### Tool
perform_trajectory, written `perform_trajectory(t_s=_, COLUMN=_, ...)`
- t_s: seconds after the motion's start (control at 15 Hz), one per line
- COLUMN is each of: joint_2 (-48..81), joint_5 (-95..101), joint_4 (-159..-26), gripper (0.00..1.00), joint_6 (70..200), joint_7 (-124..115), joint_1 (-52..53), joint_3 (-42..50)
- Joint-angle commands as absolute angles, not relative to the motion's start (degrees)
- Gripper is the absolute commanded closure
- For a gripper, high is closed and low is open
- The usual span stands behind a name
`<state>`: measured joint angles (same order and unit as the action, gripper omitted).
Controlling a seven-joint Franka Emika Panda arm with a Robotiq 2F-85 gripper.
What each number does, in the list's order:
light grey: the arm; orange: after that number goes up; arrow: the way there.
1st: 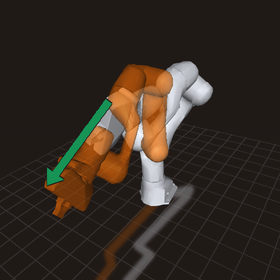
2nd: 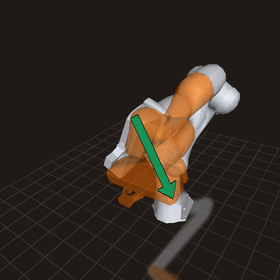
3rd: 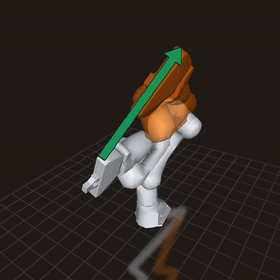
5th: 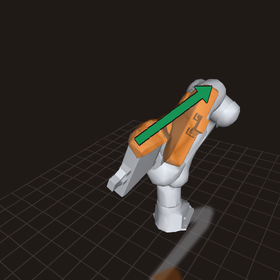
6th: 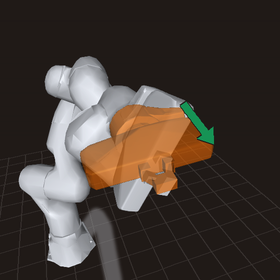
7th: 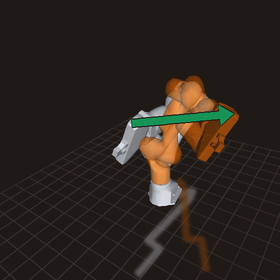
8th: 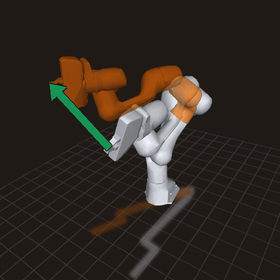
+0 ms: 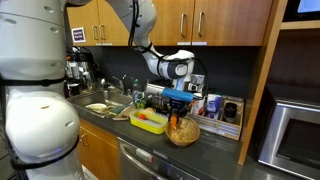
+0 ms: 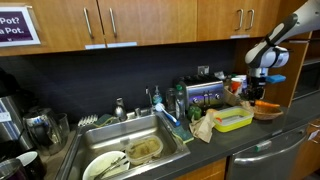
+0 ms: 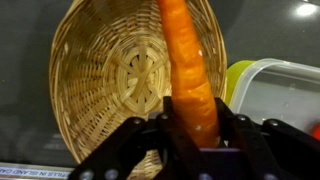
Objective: Put the basket on the counter then put the carrot in the yellow container.
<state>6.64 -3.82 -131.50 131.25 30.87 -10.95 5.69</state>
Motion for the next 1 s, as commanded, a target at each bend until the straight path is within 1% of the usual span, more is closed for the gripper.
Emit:
perform_trajectory(t_s=0.0, joint_2=2.3, joint_5=0.1, joint_4=-134.1, gripper=0.82, joint_6=129.0, joint_7=28.3, joint_1=-8.5, joint_3=5.0)
perform_trajectory(t_s=0.47, joint_2=3.3, joint_5=3.7, joint_4=-133.2, gripper=0.82, joint_6=127.0, joint_7=30.0, joint_1=-3.6, joint_3=1.5)
perform_trajectory(t_s=0.93, joint_2=5.4, joint_5=5.9, joint_4=-131.9, gripper=0.82, joint_6=126.5, joint_7=39.4, joint_1=-0.5, joint_3=-1.9)
